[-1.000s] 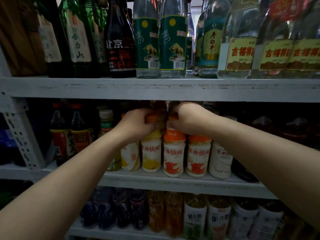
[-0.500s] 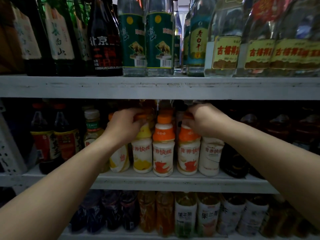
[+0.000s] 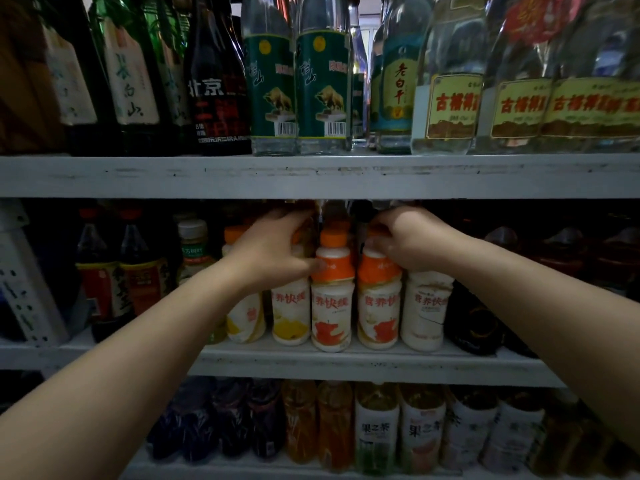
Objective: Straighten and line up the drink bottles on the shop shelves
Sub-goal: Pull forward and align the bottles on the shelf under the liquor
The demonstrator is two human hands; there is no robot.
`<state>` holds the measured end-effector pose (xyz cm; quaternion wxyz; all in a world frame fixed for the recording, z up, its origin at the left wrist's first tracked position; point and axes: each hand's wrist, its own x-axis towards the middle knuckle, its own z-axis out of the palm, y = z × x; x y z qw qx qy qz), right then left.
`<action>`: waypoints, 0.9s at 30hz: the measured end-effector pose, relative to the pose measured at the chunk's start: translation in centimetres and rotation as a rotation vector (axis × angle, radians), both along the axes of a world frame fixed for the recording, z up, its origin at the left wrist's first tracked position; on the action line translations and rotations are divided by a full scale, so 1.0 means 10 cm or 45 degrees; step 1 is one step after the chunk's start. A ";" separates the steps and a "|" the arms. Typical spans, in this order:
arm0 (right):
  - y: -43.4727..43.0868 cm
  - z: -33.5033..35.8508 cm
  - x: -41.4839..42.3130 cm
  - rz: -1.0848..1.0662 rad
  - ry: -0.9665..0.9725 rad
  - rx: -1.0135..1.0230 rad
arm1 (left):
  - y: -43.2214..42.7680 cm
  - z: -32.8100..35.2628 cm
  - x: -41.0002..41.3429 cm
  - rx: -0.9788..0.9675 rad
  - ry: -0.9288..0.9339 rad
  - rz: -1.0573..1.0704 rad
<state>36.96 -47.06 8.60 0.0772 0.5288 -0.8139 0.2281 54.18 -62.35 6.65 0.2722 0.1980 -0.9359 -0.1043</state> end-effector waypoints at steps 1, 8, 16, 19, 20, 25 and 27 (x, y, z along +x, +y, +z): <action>-0.02 0.00 0.00 -0.006 -0.003 -0.006 | 0.03 0.00 -0.04 -0.037 0.013 -0.022; -0.03 -0.02 0.00 -0.052 -0.017 -0.043 | 0.15 -0.03 -0.27 -0.072 -0.004 -0.101; 0.01 -0.02 0.01 -0.064 -0.011 -0.069 | 0.20 -0.12 -0.27 -0.228 0.106 -0.009; 0.03 -0.01 0.02 -0.048 -0.003 -0.057 | 0.19 -0.12 -0.26 -0.265 0.099 -0.006; 0.03 -0.01 0.02 -0.044 0.011 -0.050 | 0.19 -0.13 -0.26 -0.314 0.084 0.006; 0.03 0.00 0.01 -0.025 0.001 -0.048 | 0.18 -0.19 -0.24 -0.542 -0.104 0.049; 0.03 0.00 0.01 -0.018 0.019 -0.053 | 0.17 -0.21 -0.25 -0.591 -0.084 0.058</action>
